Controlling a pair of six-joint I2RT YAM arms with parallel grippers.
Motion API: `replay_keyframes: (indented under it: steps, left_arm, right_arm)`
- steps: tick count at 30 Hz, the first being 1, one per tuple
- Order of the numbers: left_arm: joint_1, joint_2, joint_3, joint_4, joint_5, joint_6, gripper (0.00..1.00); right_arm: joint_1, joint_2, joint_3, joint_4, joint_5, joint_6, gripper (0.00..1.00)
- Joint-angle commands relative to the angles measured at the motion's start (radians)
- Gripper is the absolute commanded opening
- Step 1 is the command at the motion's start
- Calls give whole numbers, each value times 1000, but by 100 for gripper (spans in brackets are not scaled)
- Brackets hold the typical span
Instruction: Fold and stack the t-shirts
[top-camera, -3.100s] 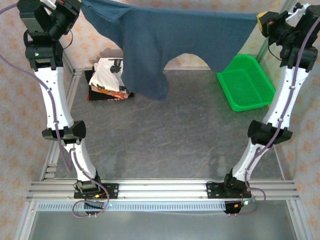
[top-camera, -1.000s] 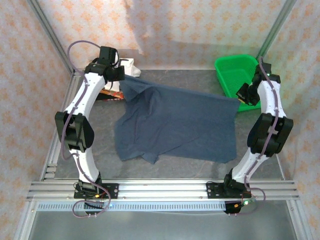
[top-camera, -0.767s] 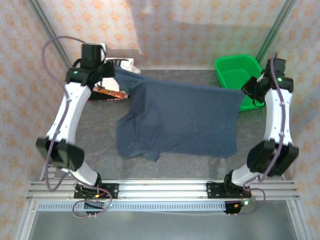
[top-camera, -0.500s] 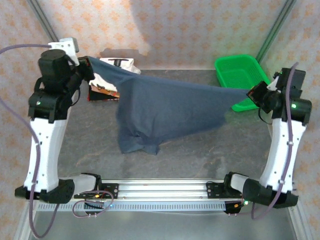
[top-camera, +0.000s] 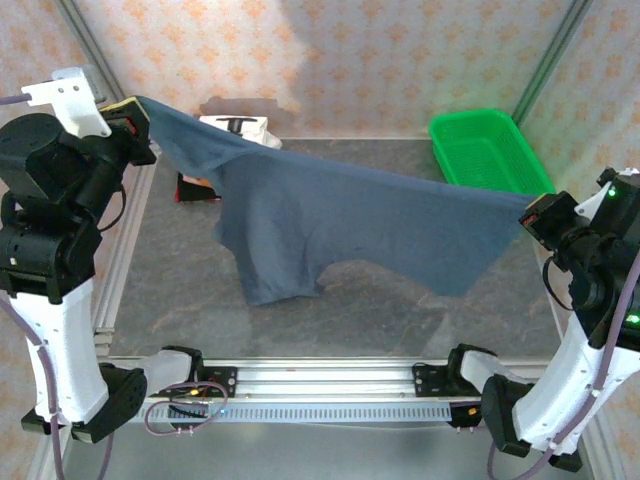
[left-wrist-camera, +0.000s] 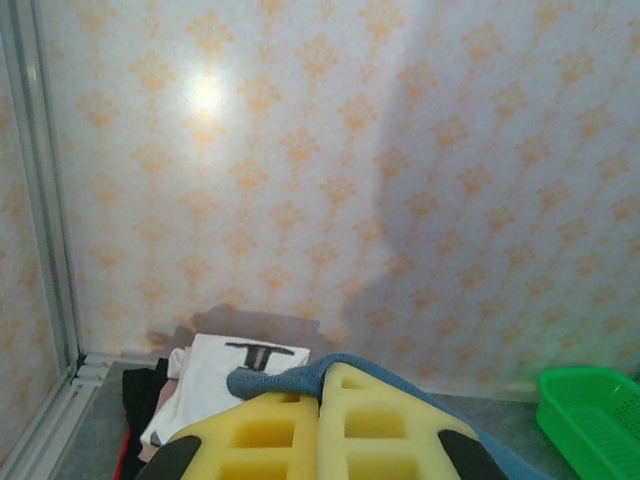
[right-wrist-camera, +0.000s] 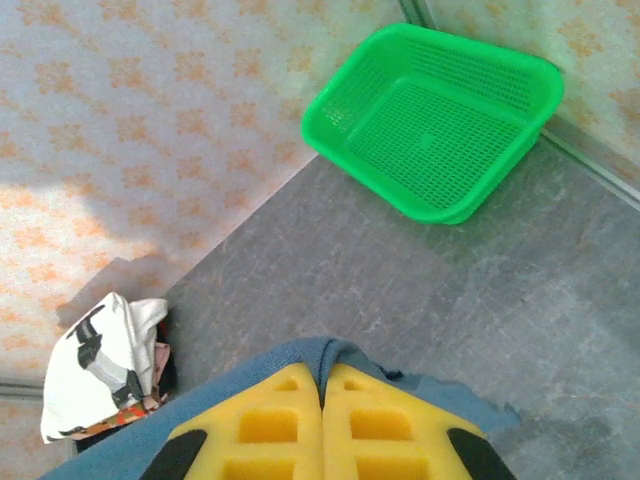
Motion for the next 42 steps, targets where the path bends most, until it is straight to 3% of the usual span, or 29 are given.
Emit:
replay_keyframes:
  steps: [1, 11, 17, 22, 30, 35, 42]
  left_arm:
    - [12, 14, -1, -5, 9, -6, 0]
    - [-6, 62, -338, 138, -2, 9, 0]
    - [-45, 247, -426, 256, -33, 29, 0]
    - [-113, 525, -280, 269, -99, 74, 0]
    - [-202, 975, 160, 160, -247, 128, 0]
    - [-259, 1062, 261, 173, -316, 125, 0]
    - [-310, 1081, 269, 187, -335, 123, 0]
  right_arm:
    - [-8, 31, -56, -27, 92, -24, 0]
    - [-11, 1, -490, 218, 245, -87, 0]
    - [-30, 119, -618, 368, 395, -184, 0]
    - [-36, 272, -682, 503, 509, -244, 0]
    - [-35, 465, -688, 654, 680, -333, 0]
    - [-36, 490, -695, 701, 708, -351, 0]
    - [-36, 451, -765, 735, 677, -332, 0]
